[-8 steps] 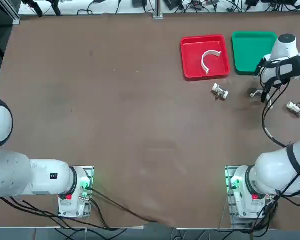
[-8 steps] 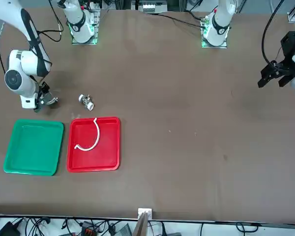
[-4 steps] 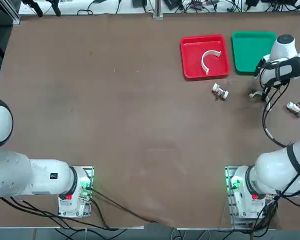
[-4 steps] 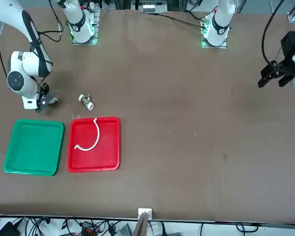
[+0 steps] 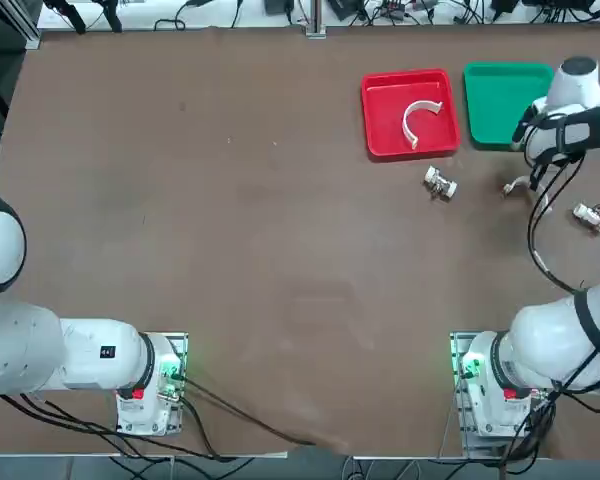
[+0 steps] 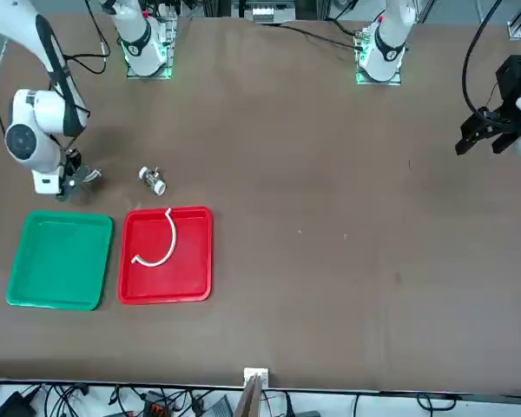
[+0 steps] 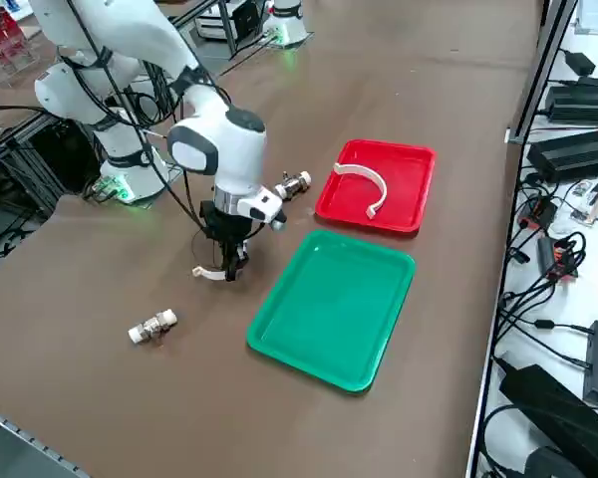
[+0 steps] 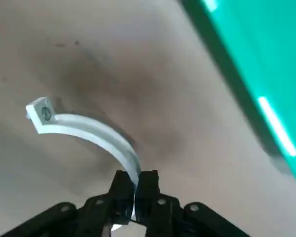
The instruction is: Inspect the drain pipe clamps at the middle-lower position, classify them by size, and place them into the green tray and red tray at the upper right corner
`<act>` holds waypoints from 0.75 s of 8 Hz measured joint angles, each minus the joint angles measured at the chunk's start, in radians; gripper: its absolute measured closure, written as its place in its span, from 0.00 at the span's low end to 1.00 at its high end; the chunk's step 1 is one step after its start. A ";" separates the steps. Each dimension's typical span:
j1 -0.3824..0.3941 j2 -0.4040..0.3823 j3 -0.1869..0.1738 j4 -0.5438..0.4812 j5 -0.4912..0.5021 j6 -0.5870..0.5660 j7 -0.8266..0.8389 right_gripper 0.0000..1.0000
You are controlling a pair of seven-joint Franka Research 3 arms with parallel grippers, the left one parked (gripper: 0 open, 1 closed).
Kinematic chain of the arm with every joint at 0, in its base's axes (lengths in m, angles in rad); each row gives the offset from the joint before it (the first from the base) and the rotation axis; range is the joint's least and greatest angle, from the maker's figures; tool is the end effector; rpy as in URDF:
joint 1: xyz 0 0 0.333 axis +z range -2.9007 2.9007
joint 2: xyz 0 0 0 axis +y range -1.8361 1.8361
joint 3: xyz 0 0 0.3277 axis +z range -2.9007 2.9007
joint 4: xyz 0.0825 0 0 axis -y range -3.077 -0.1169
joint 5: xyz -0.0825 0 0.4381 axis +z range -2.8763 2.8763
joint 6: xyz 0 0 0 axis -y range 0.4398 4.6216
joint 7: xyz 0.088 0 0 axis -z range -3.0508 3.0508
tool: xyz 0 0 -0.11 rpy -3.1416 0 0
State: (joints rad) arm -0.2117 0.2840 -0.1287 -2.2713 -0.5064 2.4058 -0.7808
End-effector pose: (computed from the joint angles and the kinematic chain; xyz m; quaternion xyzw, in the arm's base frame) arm 0.5200 -0.1912 0.1854 0.8954 0.4040 -0.1542 0.1058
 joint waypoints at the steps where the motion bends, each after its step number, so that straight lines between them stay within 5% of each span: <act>1: 0.000 -0.019 0.005 0.064 0.019 -0.077 0.000 0.95; 4: 0.005 0.024 0.042 0.304 0.123 -0.184 -0.001 0.95; 6: 0.006 0.172 0.047 0.528 0.216 -0.253 -0.001 0.95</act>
State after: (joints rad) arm -0.2058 0.4564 -0.0819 -1.7435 -0.2906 2.1528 -0.7820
